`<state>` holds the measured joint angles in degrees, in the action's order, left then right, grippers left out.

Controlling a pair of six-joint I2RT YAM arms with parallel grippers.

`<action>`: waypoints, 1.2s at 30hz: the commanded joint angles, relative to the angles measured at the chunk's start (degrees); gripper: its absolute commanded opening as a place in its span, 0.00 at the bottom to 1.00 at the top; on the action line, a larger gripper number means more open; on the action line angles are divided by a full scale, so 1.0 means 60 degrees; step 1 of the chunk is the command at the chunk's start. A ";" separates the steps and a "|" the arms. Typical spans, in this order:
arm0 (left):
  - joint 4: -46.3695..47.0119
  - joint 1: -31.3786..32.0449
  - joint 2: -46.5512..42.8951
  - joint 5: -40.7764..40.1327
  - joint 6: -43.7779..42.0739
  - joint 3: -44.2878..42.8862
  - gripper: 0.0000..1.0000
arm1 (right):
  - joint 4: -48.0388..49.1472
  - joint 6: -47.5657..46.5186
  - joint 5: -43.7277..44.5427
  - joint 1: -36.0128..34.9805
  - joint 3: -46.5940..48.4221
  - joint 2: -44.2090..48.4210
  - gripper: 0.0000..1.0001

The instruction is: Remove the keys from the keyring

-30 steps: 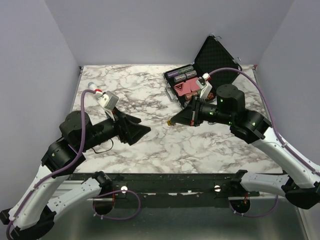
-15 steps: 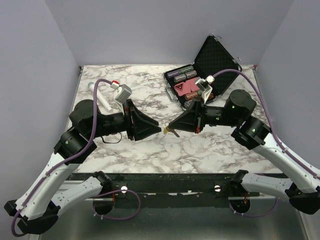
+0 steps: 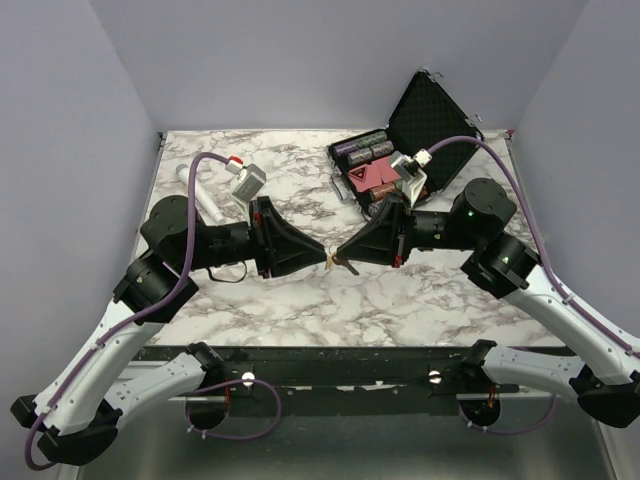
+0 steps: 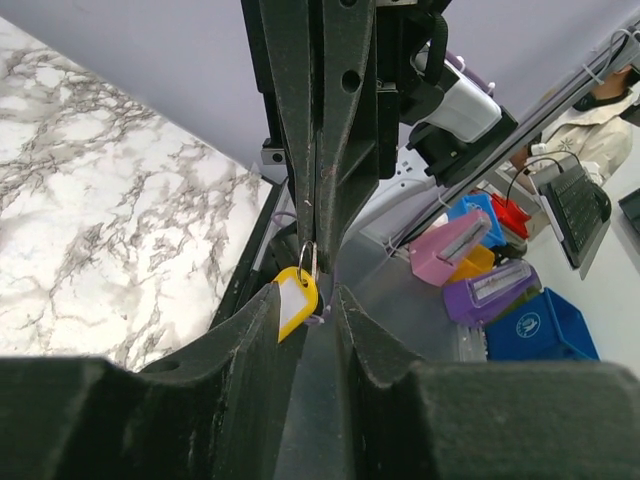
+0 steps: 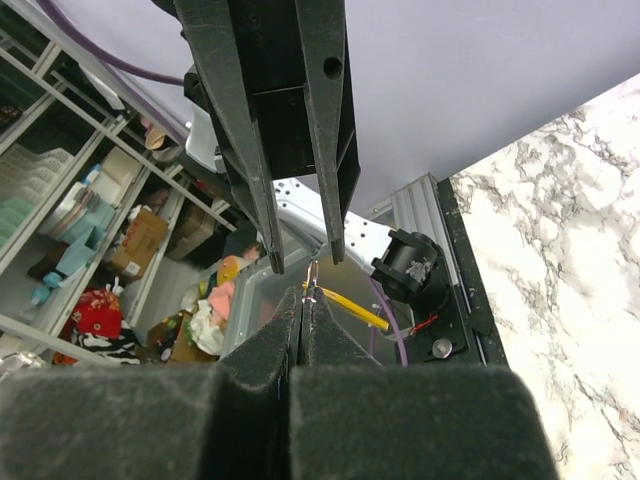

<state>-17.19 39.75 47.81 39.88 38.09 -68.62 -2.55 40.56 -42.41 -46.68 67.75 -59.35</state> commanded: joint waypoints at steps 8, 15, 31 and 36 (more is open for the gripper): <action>0.0375 -0.0047 0.0219 0.0341 0.0171 -0.0340 0.26 | 0.0673 0.0199 -0.0358 -0.0028 -0.0070 0.0004 0.01; 0.0477 -0.0018 0.0366 0.0414 0.0244 -0.0384 0.24 | 0.0819 0.0286 -0.0387 -0.0014 -0.0158 -0.0010 0.01; 0.0565 0.0114 0.0645 0.0722 0.0405 -0.0575 0.12 | 0.1025 0.0375 -0.0519 -0.0028 -0.0144 -0.0069 0.01; 0.0244 0.0245 0.0732 0.0664 0.0186 -0.0692 0.00 | 0.1200 0.0462 -0.0490 -0.0028 -0.0260 -0.0011 0.01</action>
<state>-14.31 40.27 51.83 42.70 40.29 -70.91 1.58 42.57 -44.14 -46.68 67.26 -59.70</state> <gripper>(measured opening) 0.026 0.009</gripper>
